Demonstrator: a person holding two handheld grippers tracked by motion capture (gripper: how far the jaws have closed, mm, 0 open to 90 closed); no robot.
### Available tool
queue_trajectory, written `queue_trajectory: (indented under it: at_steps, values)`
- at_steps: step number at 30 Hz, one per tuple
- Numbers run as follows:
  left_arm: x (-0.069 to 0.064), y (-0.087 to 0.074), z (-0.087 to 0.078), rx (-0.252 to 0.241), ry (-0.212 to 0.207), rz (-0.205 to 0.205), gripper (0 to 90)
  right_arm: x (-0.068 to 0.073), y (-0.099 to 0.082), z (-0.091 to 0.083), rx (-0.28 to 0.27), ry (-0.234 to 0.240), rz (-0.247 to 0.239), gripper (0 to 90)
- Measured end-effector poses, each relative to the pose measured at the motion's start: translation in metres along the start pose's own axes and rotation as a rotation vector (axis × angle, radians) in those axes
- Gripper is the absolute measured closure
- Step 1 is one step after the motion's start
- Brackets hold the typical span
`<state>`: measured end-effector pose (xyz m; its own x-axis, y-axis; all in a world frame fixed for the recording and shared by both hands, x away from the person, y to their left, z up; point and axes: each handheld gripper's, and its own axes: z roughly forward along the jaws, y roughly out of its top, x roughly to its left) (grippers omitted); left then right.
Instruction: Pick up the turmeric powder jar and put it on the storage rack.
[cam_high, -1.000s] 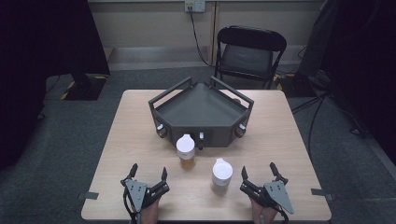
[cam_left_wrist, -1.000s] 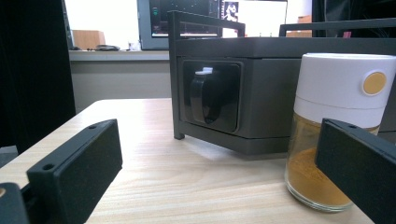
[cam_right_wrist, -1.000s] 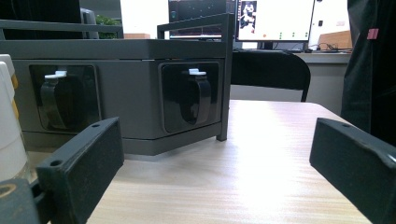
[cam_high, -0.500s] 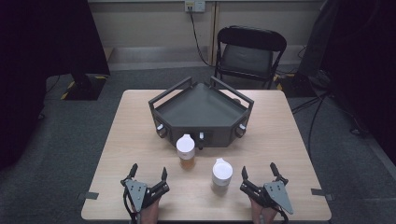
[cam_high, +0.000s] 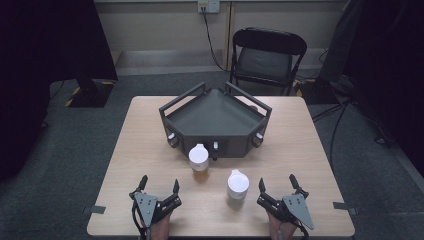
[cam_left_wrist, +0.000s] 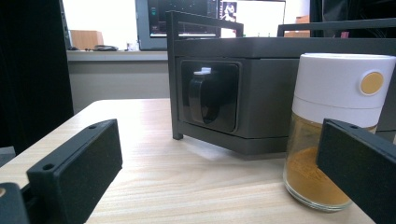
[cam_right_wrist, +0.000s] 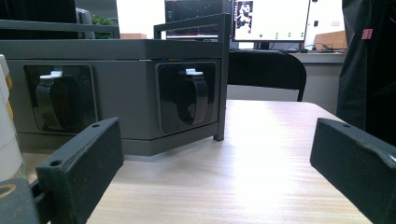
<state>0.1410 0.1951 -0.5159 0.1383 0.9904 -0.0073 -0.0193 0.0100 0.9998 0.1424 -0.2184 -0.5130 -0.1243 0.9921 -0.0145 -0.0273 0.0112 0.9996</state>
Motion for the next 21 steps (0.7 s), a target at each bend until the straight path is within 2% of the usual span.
queue_trajectory:
  at_steps: [10, 21]
  values:
    - [0.0036, -0.0001, -0.0009, -0.001, -0.022, -0.001, 0.0, 0.0003, 0.0001, 0.0001, 0.0, -0.002, 0.0, 1.2]
    - [0.0063, 0.0078, 0.0029, 0.019, -0.045, -0.015, 0.0, 0.0003, 0.0002, 0.0001, 0.001, -0.002, 0.0, 1.2]
